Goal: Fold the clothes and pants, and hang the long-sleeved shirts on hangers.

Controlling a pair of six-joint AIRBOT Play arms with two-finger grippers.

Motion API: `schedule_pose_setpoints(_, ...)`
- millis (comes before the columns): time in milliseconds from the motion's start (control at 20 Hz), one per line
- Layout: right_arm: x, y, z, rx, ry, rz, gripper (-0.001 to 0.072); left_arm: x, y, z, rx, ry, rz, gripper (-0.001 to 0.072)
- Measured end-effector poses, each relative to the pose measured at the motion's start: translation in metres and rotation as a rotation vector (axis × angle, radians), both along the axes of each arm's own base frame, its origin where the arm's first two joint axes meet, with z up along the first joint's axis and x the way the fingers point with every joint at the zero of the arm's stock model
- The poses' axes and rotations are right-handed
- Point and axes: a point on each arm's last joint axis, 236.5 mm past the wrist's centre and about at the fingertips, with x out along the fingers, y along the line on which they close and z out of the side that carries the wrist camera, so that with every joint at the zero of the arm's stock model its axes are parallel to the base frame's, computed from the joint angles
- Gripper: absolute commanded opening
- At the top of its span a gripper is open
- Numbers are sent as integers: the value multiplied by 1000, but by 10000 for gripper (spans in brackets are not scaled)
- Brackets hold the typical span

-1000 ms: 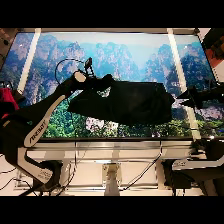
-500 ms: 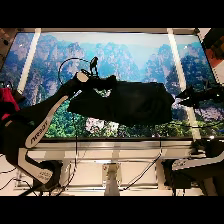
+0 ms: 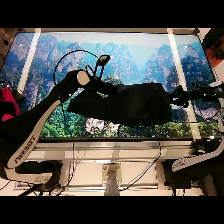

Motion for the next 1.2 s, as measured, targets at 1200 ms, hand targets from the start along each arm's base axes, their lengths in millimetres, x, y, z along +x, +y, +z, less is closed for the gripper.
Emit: schedule_pose_setpoints(1200,85,-36,296,-376,-725,-9,25,119,27,211,-236,-644,260,22)
